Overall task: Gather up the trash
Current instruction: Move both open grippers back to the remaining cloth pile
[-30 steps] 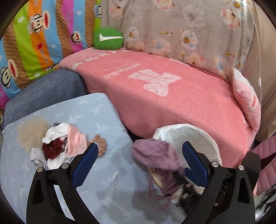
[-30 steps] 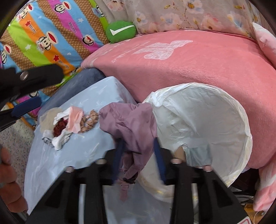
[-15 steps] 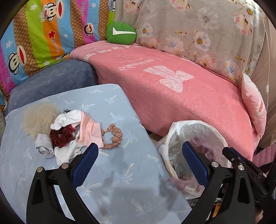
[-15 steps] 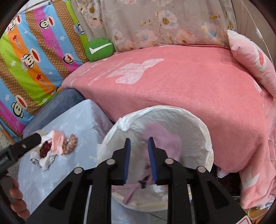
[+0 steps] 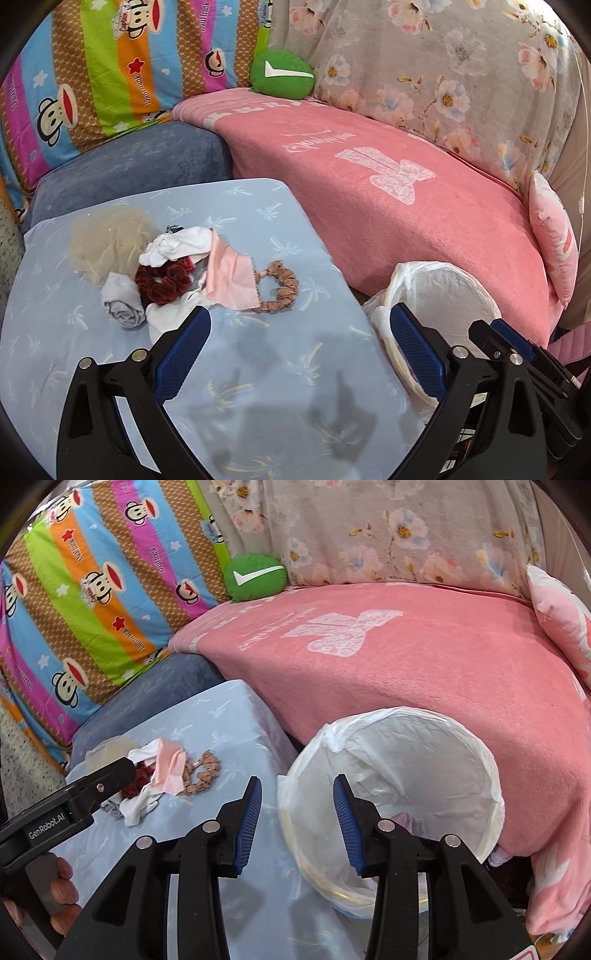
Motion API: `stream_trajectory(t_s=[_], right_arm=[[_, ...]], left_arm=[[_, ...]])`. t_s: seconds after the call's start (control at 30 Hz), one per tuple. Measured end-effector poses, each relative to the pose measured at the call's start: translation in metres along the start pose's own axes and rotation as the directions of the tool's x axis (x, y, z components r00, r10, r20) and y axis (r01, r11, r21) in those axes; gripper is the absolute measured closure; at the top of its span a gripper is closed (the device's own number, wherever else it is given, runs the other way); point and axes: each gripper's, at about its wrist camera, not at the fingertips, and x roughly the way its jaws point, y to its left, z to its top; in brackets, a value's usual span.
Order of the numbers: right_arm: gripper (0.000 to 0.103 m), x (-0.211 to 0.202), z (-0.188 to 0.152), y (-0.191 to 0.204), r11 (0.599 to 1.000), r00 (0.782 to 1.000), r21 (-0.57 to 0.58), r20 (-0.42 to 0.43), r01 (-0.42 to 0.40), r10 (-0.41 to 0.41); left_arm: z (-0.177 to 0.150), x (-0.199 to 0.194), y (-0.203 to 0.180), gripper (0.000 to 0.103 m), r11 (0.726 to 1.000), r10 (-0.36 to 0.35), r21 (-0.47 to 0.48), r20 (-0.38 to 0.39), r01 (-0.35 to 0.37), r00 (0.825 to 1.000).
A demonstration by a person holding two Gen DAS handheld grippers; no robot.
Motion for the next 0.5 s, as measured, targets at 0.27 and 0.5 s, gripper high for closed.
stream_trajectory(t_s=[0.27, 0.5], right_arm=[[0.061, 0.008, -0.006, 0.036, 0.998, 0.999, -0.052, -0.028, -0.032, 0.031], [0.059, 0.018, -0.013, 0.071, 0.994, 0.997, -0.095, -0.056, -0.062, 0.057]], left_arm=[[-0.005, -0.005, 0.039, 0.009, 0.998, 0.037, -0.059, 0.0, -0.037, 0.999], [-0.009, -0.007, 0.079, 0.009, 0.989, 0.092, -0.119, -0.004, -0.091, 0.996]])
